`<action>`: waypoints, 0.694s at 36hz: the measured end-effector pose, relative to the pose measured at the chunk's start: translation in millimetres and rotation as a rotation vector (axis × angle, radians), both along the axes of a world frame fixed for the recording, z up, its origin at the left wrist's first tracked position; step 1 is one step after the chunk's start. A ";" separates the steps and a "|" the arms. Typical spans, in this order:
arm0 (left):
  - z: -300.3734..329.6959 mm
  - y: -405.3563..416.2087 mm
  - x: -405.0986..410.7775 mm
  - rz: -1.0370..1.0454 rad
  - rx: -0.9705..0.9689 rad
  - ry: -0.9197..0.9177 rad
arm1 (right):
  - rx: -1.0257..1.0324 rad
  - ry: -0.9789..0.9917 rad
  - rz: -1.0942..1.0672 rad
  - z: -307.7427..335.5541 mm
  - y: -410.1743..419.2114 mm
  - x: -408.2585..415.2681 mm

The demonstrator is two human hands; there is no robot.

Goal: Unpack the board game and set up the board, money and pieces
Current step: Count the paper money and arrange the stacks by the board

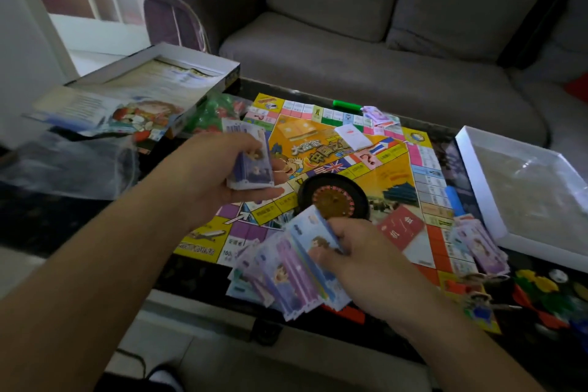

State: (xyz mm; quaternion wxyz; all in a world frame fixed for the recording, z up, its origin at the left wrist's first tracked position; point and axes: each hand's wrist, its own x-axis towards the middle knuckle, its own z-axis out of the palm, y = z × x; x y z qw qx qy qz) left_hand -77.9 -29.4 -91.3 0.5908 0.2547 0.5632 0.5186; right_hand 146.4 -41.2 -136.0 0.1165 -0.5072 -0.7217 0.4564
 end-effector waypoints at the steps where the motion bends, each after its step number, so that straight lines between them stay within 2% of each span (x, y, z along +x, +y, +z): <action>1: -0.2 -1.0 -1.0 -0.006 0.003 0.007 | 0.015 -0.037 0.039 -3.1 1.2 -6.9; 7: -3.6 -0.6 -1.4 -0.040 -0.023 0.033 | 0.076 -0.183 0.096 -18.0 7.7 -31.1; 17: 2.3 -6.8 -1.9 -0.114 0.024 -0.036 | 0.079 -0.128 0.027 -15.6 10.8 -21.8; 21: 2.9 -10.2 -0.7 -0.138 0.056 -0.063 | -0.003 -0.027 -0.098 -0.2 13.0 -1.2; 25: -2.1 -14.6 6.7 -0.147 0.108 -0.048 | -0.118 0.332 -0.311 12.1 19.0 23.2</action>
